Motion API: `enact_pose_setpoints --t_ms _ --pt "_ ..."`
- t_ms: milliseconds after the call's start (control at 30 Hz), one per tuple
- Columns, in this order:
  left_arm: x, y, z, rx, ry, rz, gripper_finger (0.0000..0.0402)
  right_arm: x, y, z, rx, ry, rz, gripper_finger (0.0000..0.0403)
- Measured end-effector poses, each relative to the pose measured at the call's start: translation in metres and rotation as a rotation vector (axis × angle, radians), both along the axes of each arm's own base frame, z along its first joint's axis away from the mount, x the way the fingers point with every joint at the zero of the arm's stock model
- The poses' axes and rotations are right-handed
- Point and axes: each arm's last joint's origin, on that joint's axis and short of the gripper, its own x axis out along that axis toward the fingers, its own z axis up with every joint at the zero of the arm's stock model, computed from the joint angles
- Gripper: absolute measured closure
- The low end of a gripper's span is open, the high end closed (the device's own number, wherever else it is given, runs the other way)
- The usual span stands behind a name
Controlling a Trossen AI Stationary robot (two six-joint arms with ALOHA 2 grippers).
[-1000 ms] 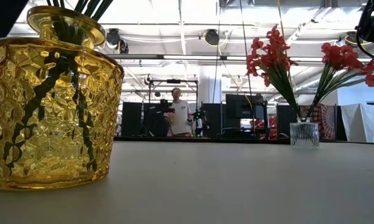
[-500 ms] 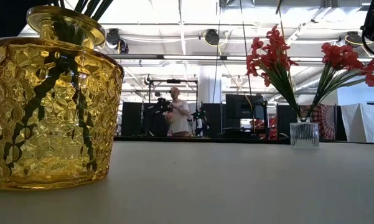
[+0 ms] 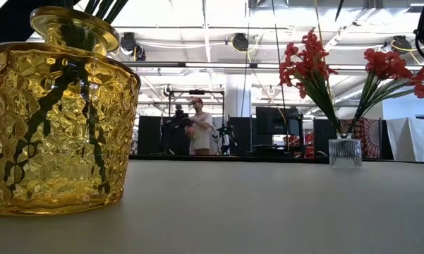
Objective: Sort flowers into vase by color
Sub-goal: Put the pink flower into the green transparent vase
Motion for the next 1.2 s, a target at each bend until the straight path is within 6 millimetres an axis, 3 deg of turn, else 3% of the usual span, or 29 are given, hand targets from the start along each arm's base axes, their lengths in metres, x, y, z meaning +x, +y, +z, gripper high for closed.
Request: enact_pose_setpoints --t_ms 333,967,1067,1200 --pt "0.005 0.005 -0.009 -0.004 0.016 0.011 0.0401 0.008 0.014 0.018 -0.041 0.052 0.070 0.0266" --pt "0.004 -0.003 -0.009 0.003 0.023 -0.024 0.0396 0.032 0.012 0.043 -0.108 0.042 0.158 0.0267" --pt "0.004 -0.004 -0.010 0.003 0.025 -0.024 0.0396 0.033 0.011 0.043 -0.121 0.046 0.154 0.0277" --pt "0.004 -0.003 -0.010 0.003 0.036 -0.023 0.0395 0.033 0.011 0.043 -0.135 0.051 0.152 0.0320"
